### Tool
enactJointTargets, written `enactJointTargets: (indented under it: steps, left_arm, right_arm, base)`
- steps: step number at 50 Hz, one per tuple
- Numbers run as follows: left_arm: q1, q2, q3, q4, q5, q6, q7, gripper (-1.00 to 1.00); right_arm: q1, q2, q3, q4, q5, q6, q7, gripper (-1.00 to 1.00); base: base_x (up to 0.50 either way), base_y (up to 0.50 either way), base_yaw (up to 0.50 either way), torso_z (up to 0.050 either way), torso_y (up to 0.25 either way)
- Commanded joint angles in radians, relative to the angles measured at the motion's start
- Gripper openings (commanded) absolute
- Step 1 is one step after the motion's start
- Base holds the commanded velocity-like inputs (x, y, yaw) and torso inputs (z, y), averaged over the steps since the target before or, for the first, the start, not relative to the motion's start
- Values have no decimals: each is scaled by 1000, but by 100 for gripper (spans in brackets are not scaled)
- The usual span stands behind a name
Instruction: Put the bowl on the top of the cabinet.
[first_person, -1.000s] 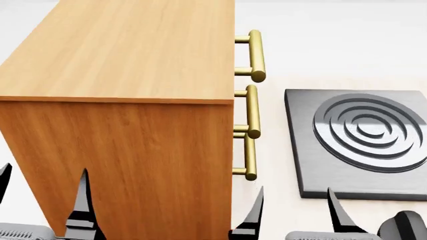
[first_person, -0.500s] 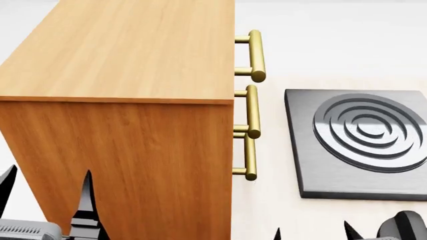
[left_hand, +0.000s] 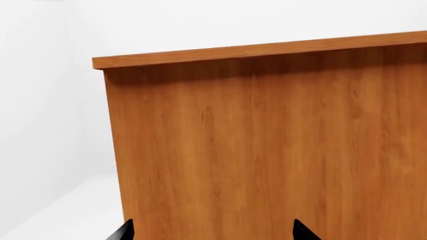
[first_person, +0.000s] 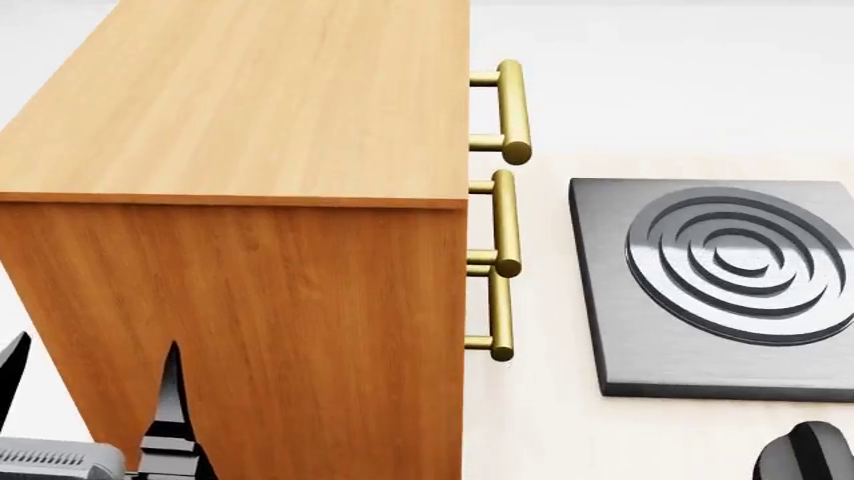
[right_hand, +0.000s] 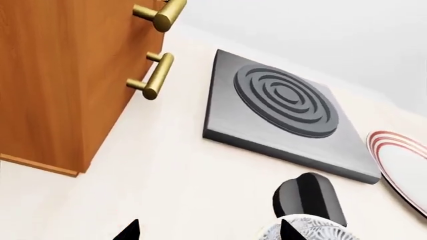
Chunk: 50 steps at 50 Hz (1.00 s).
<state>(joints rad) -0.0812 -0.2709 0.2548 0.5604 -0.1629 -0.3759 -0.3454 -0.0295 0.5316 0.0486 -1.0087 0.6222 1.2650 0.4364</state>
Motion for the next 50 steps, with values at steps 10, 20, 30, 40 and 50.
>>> enactJointTargets:
  steps: [10, 20, 30, 40, 50]
  left_arm:
    - [0, -8, 6, 11, -2, -5, -13, 100]
    - [-3, -10, 11, 7, -3, -6, -18, 100]
    - [-4, -12, 17, 5, -3, -3, -22, 100]
    - [-4, -15, 20, 5, -4, -1, -27, 100]
    - [-2, -18, 24, 4, -5, 3, -31, 100]
  right_arm:
    - [-107, 81, 1, 20, 69, -74, 87, 100]
    - [-135, 93, -15, 53, 47, -125, 82, 100]
    - [-156, 93, -20, 88, 38, -165, 69, 100]
    - [-175, 94, -40, 138, 13, -214, 52, 100]
    - [-187, 96, -39, 164, 6, -240, 43, 100]
  base:
    - [0, 0, 0, 0, 0]
    - [0, 0, 0, 0, 0]
    - [0, 0, 0, 0, 0]
    - [0, 0, 0, 0, 0]
    - [0, 0, 0, 0, 0]
